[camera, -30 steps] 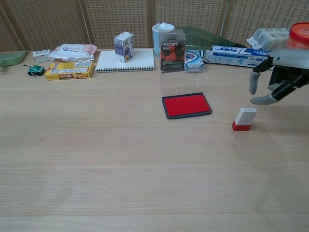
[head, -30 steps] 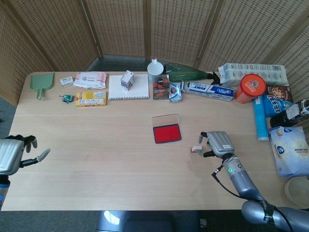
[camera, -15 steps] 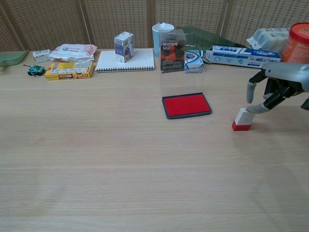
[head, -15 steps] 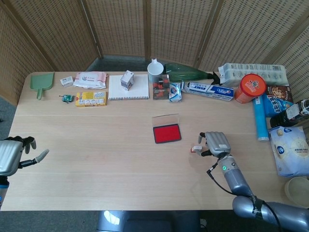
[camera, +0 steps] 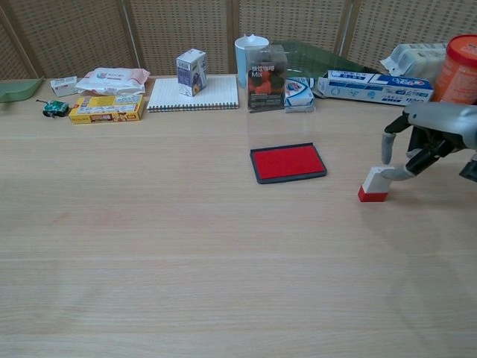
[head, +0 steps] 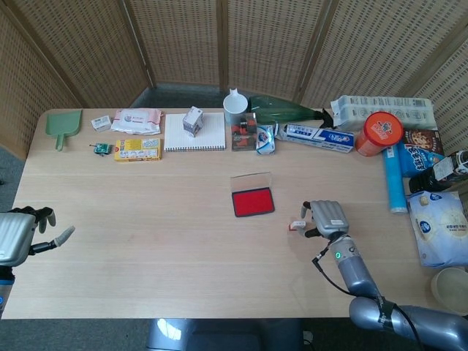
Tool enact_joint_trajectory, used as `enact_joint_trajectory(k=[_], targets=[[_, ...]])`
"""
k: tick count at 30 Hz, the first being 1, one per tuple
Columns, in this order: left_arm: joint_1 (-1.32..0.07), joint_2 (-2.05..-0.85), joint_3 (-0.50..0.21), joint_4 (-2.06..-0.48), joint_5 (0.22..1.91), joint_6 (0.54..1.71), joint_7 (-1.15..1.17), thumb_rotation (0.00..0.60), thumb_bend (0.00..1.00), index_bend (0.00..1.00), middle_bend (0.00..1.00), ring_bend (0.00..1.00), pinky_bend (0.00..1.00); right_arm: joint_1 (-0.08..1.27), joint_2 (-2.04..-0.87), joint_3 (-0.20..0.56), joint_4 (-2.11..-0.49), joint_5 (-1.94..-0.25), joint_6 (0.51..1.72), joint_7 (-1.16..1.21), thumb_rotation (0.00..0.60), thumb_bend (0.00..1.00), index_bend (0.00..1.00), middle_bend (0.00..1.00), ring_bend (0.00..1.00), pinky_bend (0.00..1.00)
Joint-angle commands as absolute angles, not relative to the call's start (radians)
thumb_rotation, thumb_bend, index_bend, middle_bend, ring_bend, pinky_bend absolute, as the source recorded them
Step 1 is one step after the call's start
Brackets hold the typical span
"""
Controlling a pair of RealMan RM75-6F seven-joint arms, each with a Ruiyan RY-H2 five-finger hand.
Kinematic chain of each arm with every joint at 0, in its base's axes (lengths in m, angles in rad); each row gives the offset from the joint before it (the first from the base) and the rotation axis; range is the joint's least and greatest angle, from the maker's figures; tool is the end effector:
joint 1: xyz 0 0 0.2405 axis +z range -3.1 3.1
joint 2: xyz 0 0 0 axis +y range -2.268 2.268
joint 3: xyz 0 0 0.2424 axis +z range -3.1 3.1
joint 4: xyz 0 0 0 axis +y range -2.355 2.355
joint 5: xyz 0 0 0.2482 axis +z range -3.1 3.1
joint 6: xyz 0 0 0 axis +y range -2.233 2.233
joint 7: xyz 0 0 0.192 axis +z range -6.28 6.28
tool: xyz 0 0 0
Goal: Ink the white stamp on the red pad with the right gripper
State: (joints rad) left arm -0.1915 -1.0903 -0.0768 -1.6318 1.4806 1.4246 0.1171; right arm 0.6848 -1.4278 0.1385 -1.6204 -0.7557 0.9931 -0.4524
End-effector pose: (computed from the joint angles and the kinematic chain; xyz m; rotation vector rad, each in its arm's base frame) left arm -0.2899 0.2700 0.1209 -1.4833 -0.7691 -0.8674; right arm -0.1991 -0.3676 -0.0471 1.6599 -1.2045 0.6754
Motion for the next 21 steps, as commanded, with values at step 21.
enact_joint_trajectory(k=[21], targets=[[-0.184,-1.089,-0.071,-1.618,1.480,1.433,0.102,0.047,0.16,0.58,0.69,0.60,0.61,0.701,-1.486,0.132,-1.539,-0.734,0.968,-0.459,0.472,0.37,0.51,1.00,1.00,1.00]])
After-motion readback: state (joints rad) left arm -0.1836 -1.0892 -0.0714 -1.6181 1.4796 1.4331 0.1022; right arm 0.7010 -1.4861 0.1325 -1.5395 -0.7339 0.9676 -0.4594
